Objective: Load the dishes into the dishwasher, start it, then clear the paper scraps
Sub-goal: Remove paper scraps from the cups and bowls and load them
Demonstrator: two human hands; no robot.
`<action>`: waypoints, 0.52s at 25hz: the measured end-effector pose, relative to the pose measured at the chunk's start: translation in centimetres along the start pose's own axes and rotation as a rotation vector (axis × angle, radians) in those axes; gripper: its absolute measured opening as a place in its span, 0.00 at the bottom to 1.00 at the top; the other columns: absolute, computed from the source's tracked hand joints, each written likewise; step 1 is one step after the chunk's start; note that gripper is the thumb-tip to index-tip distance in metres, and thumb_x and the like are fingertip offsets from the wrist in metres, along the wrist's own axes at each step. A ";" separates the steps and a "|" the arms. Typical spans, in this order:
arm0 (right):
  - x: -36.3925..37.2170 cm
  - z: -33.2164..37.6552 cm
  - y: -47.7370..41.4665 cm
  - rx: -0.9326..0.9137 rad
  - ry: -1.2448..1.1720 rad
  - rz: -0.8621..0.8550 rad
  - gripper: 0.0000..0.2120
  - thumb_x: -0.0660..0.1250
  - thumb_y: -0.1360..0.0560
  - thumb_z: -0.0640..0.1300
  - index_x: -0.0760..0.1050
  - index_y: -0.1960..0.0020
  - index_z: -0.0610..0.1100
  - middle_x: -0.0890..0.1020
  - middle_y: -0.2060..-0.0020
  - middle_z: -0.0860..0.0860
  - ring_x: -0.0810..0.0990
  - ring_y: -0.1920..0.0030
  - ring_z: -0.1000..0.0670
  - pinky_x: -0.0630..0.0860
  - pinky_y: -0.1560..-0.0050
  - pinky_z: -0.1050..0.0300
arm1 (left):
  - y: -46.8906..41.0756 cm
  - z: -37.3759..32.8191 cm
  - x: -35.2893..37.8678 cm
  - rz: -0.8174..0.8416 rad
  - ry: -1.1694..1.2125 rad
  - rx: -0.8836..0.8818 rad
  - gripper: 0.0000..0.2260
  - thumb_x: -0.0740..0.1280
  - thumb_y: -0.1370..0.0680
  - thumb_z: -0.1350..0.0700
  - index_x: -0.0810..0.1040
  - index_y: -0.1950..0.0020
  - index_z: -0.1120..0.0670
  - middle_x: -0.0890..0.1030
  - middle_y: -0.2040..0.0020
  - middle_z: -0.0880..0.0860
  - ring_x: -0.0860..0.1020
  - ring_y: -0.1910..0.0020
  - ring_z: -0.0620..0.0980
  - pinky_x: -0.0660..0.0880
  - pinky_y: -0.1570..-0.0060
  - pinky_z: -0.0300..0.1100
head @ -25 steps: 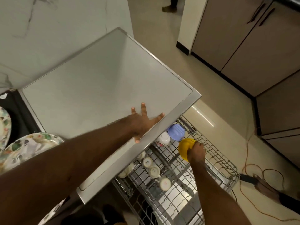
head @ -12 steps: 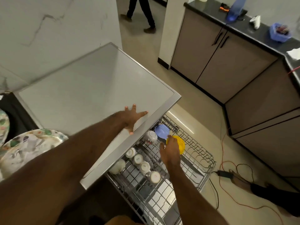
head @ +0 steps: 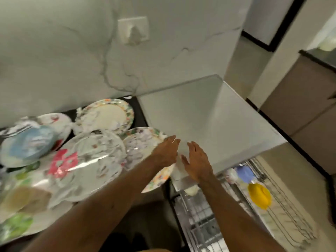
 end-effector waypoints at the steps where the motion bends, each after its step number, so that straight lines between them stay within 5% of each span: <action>1: 1.7 3.4 -0.2 -0.063 -0.004 0.037 0.32 0.61 0.18 0.58 0.64 0.20 0.41 0.69 0.23 0.43 0.70 0.25 0.41 0.65 0.25 0.47 | 2.2 3.5 -0.6 -0.033 -0.015 -0.055 0.28 0.62 0.17 0.56 0.60 0.18 0.59 0.59 0.18 0.62 0.59 0.19 0.62 0.58 0.21 0.57; 4: 6.2 12.6 0.0 -0.216 -0.055 0.115 0.39 0.50 0.21 0.67 0.63 0.19 0.43 0.68 0.21 0.44 0.67 0.23 0.43 0.59 0.22 0.52 | 8.4 12.1 -2.4 -0.098 0.015 -0.246 0.28 0.61 0.16 0.56 0.57 0.17 0.56 0.55 0.17 0.58 0.55 0.18 0.57 0.52 0.22 0.47; 10: 12.6 26.7 1.0 -0.443 -0.055 0.247 0.28 0.61 0.16 0.53 0.63 0.19 0.44 0.68 0.22 0.45 0.68 0.23 0.44 0.61 0.23 0.52 | 18.9 22.7 -4.9 -0.244 0.094 -0.457 0.25 0.63 0.17 0.53 0.64 0.19 0.54 0.60 0.18 0.57 0.57 0.19 0.56 0.56 0.21 0.50; 13: 14.4 30.6 1.6 -0.517 -0.027 0.225 0.28 0.63 0.18 0.52 0.65 0.21 0.44 0.70 0.23 0.45 0.68 0.23 0.44 0.61 0.22 0.50 | 24.3 27.1 -5.9 -0.319 0.001 -0.605 0.28 0.64 0.17 0.47 0.61 0.19 0.52 0.53 0.16 0.58 0.51 0.17 0.58 0.49 0.20 0.57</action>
Point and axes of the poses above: each hand's wrist, its own y-axis away from the middle knuckle, its own x-axis out of the palm, z = x × y, the point moved 9 cm from there along -y, towards the middle knuckle
